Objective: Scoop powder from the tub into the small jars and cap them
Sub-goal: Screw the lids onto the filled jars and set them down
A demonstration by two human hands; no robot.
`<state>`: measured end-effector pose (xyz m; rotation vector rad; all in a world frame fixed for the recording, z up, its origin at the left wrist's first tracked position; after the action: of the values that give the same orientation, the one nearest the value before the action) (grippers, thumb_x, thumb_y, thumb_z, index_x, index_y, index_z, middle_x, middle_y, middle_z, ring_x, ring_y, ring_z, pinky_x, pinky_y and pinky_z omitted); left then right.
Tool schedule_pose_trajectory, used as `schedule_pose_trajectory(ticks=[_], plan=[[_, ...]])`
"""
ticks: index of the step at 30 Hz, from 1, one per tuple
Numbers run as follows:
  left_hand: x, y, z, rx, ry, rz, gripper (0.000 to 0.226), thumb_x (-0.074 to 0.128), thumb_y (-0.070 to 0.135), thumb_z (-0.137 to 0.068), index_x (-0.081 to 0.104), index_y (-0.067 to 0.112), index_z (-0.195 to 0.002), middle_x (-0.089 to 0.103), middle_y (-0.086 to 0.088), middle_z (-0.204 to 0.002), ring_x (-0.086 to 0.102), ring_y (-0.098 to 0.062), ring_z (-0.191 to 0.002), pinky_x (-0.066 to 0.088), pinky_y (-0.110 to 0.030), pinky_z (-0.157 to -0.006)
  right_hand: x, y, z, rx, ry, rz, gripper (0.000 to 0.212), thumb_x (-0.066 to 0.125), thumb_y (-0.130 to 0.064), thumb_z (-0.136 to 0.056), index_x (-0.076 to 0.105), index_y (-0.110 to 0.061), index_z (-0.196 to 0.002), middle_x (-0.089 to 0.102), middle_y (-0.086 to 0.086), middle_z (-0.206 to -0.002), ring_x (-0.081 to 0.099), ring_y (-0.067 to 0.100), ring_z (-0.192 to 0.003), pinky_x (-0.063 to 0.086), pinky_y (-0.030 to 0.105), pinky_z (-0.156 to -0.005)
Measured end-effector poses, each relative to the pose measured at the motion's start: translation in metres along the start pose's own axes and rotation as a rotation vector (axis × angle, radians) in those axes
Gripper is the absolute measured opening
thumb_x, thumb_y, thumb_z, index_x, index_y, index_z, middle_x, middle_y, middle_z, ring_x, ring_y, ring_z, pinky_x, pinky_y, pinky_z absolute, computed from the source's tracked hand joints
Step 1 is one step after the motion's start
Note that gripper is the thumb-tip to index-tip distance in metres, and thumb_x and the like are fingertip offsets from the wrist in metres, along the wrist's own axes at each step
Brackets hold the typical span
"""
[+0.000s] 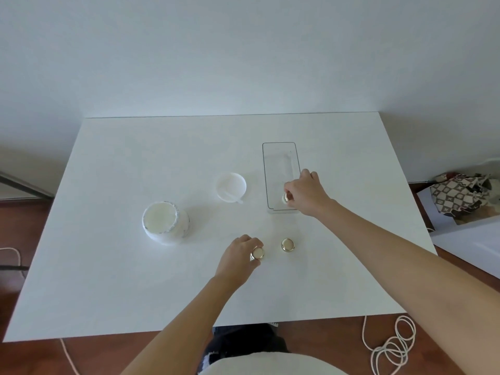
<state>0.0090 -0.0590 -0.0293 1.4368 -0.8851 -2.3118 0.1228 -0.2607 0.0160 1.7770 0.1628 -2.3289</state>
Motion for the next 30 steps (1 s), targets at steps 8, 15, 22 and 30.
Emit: schedule_pose_trajectory(ticks=[8,15,22,30], plan=[[0.001,0.000,0.003,0.029,0.058,0.059,0.029,0.075,0.015,-0.085,0.064,0.013,-0.112,0.065,-0.003,-0.106,0.064,-0.021,-0.096,0.051,-0.033,-0.085,0.007,-0.003,-0.007,-0.067,-0.064,0.161,0.013,0.057,-0.009,-0.081,0.064,-0.013,-0.091,0.053,0.001,-0.075,0.036,0.024,-0.090,0.022,0.034,-0.075],[-0.013,0.013,-0.005,0.090,0.168,0.164,0.027,0.075,0.014,-0.085,0.066,0.012,-0.110,0.066,-0.001,-0.101,0.064,-0.013,-0.089,0.052,-0.028,-0.084,0.011,0.000,-0.007,-0.060,-0.046,0.164,0.010,0.058,-0.012,-0.081,0.065,-0.013,-0.088,0.053,-0.001,-0.073,0.031,0.023,-0.087,0.021,0.034,-0.075],[-0.046,0.041,-0.043,0.209,0.249,0.149,0.025,0.076,0.011,-0.084,0.068,0.009,-0.108,0.064,-0.004,-0.098,0.060,-0.013,-0.083,0.044,-0.015,-0.081,0.003,-0.002,0.037,0.085,0.255,-0.240,0.019,0.054,-0.020,-0.090,0.066,-0.017,-0.105,0.067,-0.002,-0.094,0.048,0.026,-0.101,0.029,0.035,-0.084],[-0.065,0.070,-0.103,0.227,0.183,-0.126,0.029,0.073,0.020,-0.087,0.068,0.013,-0.115,0.069,-0.004,-0.105,0.056,-0.028,-0.102,0.046,-0.038,-0.088,0.035,-0.027,0.101,0.180,0.149,-0.470,0.024,0.054,-0.028,-0.092,0.063,-0.015,-0.110,0.065,0.001,-0.099,0.051,0.023,-0.096,0.041,0.029,-0.084]])
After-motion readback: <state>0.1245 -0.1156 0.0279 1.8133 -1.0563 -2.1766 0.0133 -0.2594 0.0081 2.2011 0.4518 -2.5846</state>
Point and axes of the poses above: each hand's wrist, its own z-axis away from the middle knuckle, its own x-axis out of the palm, y = z × x, the point moved 2 cm from there along -z, towards the middle knuckle
